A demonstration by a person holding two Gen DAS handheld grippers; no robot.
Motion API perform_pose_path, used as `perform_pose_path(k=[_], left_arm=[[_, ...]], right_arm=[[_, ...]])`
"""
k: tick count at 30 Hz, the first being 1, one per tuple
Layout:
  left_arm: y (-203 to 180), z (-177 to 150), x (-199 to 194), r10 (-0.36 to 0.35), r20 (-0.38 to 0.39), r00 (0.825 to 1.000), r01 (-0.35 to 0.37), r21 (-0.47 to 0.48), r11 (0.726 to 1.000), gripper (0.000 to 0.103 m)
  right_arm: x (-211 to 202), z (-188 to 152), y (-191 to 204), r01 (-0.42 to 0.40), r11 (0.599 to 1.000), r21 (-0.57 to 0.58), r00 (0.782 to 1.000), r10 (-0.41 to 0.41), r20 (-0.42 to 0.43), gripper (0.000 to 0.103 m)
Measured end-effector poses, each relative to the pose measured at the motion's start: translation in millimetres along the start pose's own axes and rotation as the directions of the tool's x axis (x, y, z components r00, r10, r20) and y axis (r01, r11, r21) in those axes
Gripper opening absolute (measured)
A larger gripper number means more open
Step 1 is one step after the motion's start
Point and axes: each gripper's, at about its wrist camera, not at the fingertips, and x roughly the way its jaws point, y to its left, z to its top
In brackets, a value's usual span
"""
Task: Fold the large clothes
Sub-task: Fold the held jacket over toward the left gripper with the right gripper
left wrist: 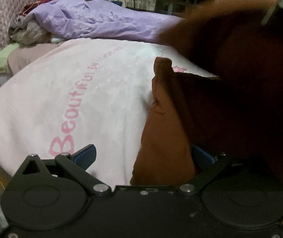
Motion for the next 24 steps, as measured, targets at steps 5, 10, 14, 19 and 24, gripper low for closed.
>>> perform_pose_path(k=[5,10,14,19,24], left_arm=[[1,-6,0,0.002,0.009,1.000,-0.002,0.000,1.000,0.103],[3,-5,0,-0.005,0.008,1.000,0.005,-0.020,1.000,0.103],[8,-6,2,-0.012,0.003,1.000,0.012,-0.042,0.999,0.103],[8,-4,2,-0.012,-0.001,1.000,0.011,-0.039,0.999,0.103],[9,-3,-1,-0.011,-0.002,1.000,0.010,-0.050,0.999,0.103]], right_arm=[[13,-33,7,0.020,1.000,0.009,0.996,-0.019,-0.082,0.021],[12,-42,17,0.036,0.999,-0.030,0.994,-0.039,-0.104,0.021],[20,-55,26,0.042,0.998,-0.055,0.993,-0.048,-0.112,0.021],[21,-61,22,0.027,0.997,-0.066,0.993,-0.034,-0.112,0.021],[19,-65,33,0.038,0.993,-0.115,0.994,-0.050,-0.102,0.022]])
